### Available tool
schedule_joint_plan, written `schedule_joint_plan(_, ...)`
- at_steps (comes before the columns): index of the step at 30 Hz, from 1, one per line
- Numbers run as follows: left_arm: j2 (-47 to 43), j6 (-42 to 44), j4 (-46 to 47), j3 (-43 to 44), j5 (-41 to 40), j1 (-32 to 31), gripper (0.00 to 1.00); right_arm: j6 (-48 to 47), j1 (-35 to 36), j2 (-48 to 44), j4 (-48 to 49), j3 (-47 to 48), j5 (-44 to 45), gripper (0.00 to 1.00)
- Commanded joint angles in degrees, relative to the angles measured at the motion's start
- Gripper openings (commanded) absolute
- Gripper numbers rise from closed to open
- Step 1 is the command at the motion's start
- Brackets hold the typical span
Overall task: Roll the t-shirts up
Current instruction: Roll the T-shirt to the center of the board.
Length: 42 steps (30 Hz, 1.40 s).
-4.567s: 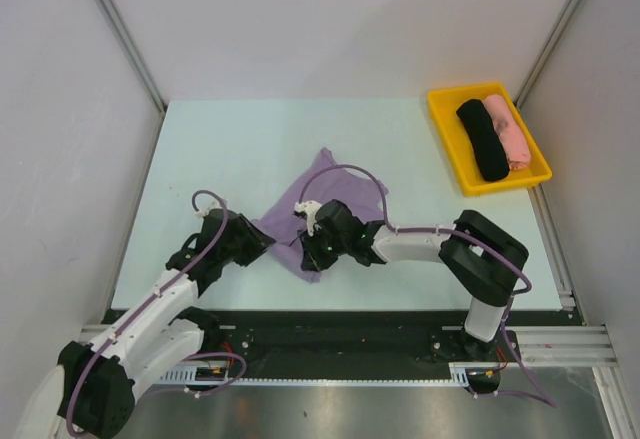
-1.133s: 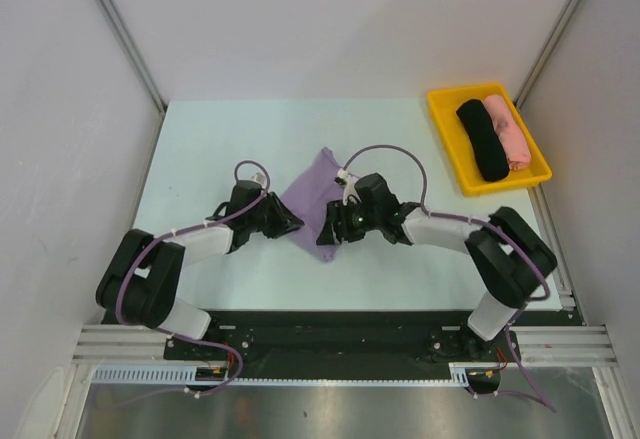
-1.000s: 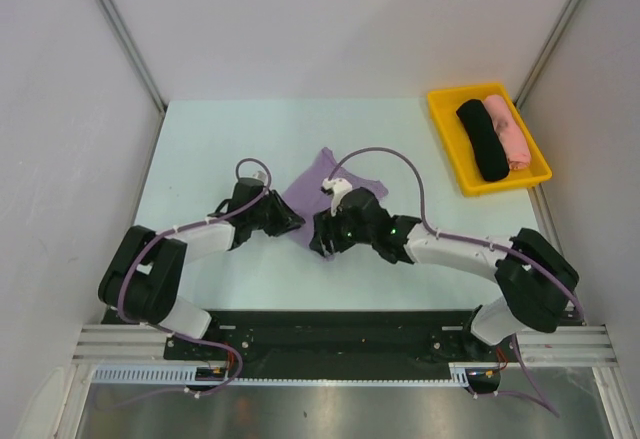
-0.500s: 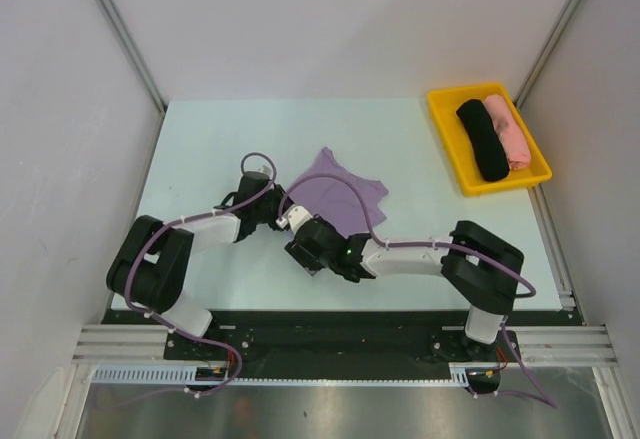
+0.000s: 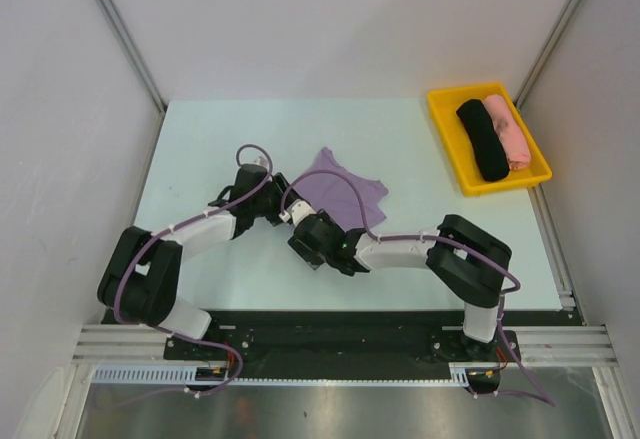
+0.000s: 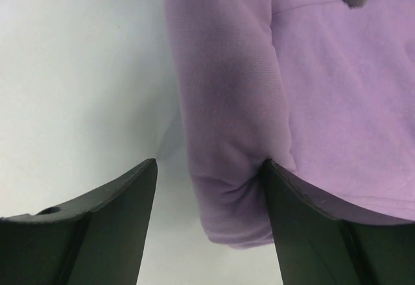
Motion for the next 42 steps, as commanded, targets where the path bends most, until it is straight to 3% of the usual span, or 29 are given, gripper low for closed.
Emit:
schedule_joint_plan(1,-5.3,2.8,-3.9,1.0,-2.7,1.1,0.60,1.1,-3.6,1.6,-2.0,0.8,-3.5,0.71)
schedule_joint_plan(11,-13.0,2.9,-3.0,-5.7,-1.7,2.8,0.64,0.9,-10.8,1.6,0.6,0.6,-15.8,0.71)
schedule_joint_plan(16,-15.4,2.0,-0.3,-9.4,-1.3,2.9,0.66,1.1,-11.9,1.6,-0.4,0.6,-17.0,0.70)
schedule_joint_plan(20,-12.4,1.9,2.8,-9.7,-1.0,2.9,0.66,1.0,-11.7,1.6,-0.9,0.6,-16.9,0.70)
schedule_joint_plan(24,-8.5,1.3,6.0,-9.0,-0.9,2.9,0.66,1.5,-11.9,1.9,-1.6,0.6,-18.4,0.64)
schedule_joint_plan(28,-6.4,-0.1,8.3,-9.1,-0.8,2.9,0.65,1.1,-12.3,2.3,-1.3,0.7,-21.3,0.51)
schedule_joint_plan(31,-5.3,-0.4,8.4,-8.8,-1.4,2.9,0.65,0.9,-13.0,2.1,-1.0,0.6,-27.4,0.45)
schedule_joint_plan(37,-9.2,-0.5,6.5,-11.3,-3.9,2.4,0.64,2.1,-14.8,2.8,0.5,0.6,-49.4,0.34)
schedule_joint_plan(42,-16.2,-2.8,3.4,-16.4,-6.9,2.2,0.63,5.8,-15.5,4.2,1.7,0.4,-56.7,0.31)
